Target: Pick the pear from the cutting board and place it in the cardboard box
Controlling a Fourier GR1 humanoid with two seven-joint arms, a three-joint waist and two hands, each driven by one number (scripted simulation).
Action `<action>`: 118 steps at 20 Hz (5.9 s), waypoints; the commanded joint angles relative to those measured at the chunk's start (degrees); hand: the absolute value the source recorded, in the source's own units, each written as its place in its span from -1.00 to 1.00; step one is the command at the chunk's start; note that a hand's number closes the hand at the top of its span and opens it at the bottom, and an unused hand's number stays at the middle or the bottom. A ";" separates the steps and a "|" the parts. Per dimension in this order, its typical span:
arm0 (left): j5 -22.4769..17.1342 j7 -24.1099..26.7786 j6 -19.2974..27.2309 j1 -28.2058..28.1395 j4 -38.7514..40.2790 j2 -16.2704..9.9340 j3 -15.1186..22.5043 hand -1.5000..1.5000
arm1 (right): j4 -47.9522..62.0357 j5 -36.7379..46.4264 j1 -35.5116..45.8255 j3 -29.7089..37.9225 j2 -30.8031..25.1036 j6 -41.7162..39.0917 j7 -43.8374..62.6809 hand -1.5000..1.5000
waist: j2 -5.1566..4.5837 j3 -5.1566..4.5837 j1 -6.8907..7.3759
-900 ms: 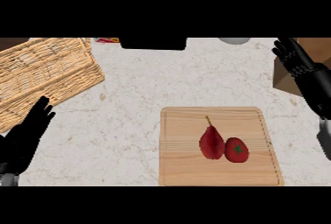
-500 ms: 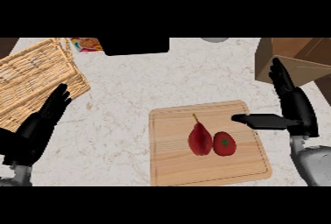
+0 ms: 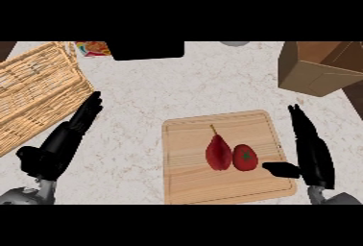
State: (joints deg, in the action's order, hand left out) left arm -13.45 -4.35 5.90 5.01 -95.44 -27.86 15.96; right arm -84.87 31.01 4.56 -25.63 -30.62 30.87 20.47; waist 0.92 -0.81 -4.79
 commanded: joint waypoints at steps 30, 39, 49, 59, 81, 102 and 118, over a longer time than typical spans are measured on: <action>5.56 0.31 -2.63 9.05 7.99 7.43 2.42 0.00 | -15.29 28.05 8.31 -9.83 30.52 -39.09 57.49 -1.00 | -0.92 0.78 5.05; 7.89 0.33 -2.93 9.50 9.51 10.90 0.71 0.00 | -15.24 30.49 6.50 -4.16 30.32 -39.41 49.87 -1.00 | -0.87 0.80 4.62; 9.16 -1.96 -5.68 7.97 5.72 11.06 -0.43 0.00 | -5.64 26.79 10.12 -5.73 30.59 -34.69 50.97 -1.00 | -0.91 0.82 5.16; 12.34 -0.04 -6.65 7.94 8.66 13.63 -1.32 0.00 | 1.76 25.91 7.33 -7.82 30.59 -28.65 48.39 -1.00 | -0.94 0.82 5.01; 16.38 -2.67 -9.26 5.53 4.77 18.56 -3.80 0.00 | 3.48 30.60 6.25 -2.45 30.00 -34.62 41.26 1.00 | -0.86 0.81 4.82; 15.29 -2.93 -12.29 7.21 5.87 17.51 -7.70 0.00 | -14.87 18.39 8.91 16.93 -2.04 -36.78 1.87 1.00 | -0.71 0.77 4.22; 18.37 -1.87 -11.74 7.85 6.69 20.43 -7.21 0.00 | -40.08 5.50 10.14 36.08 -1.60 -48.51 14.99 1.00 | -0.86 0.79 4.58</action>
State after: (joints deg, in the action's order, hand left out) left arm 3.98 -5.52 -6.16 11.30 -89.02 -8.57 8.40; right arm -124.74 39.99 11.32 4.20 -31.03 -14.23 33.13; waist 0.14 -0.03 -0.41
